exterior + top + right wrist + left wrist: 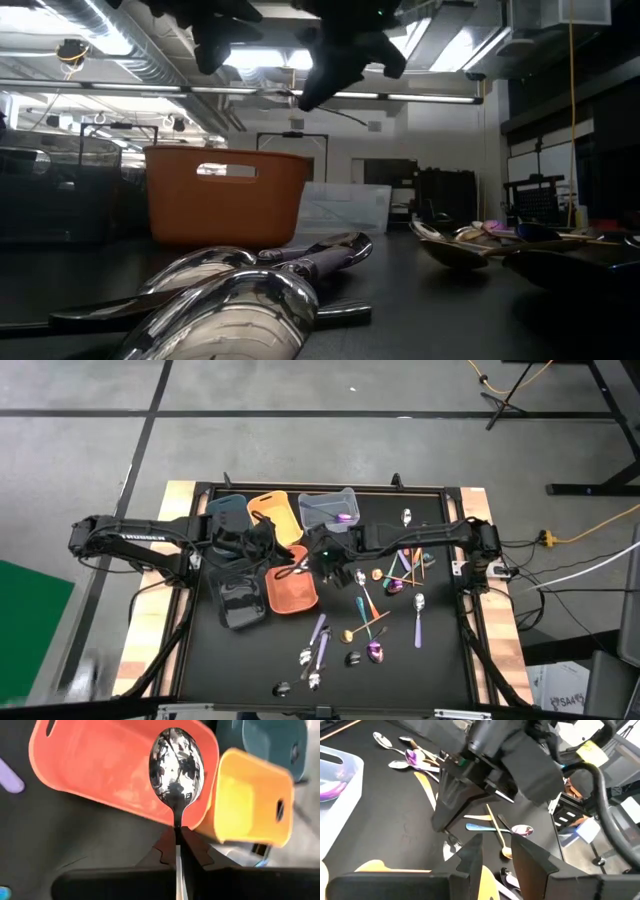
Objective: Sort silverware by color (type)
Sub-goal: Put the orange spoon into the blue bin
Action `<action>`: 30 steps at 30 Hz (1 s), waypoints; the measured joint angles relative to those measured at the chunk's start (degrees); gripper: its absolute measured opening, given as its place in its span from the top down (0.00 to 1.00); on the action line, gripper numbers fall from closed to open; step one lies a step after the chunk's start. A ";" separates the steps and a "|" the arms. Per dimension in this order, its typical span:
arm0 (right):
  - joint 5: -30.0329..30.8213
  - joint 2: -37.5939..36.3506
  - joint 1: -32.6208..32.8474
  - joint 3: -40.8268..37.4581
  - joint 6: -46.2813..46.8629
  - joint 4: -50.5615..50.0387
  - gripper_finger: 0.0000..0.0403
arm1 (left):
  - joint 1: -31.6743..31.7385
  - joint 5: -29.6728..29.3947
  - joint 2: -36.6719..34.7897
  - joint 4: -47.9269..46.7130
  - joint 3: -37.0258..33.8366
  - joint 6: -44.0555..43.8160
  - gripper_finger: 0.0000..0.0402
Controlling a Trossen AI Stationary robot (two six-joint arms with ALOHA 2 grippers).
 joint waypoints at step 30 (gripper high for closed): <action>-2.58 0.00 6.79 0.00 -26.12 18.88 1.00 | -1.46 -2.56 0.42 -1.91 -0.01 -20.97 0.76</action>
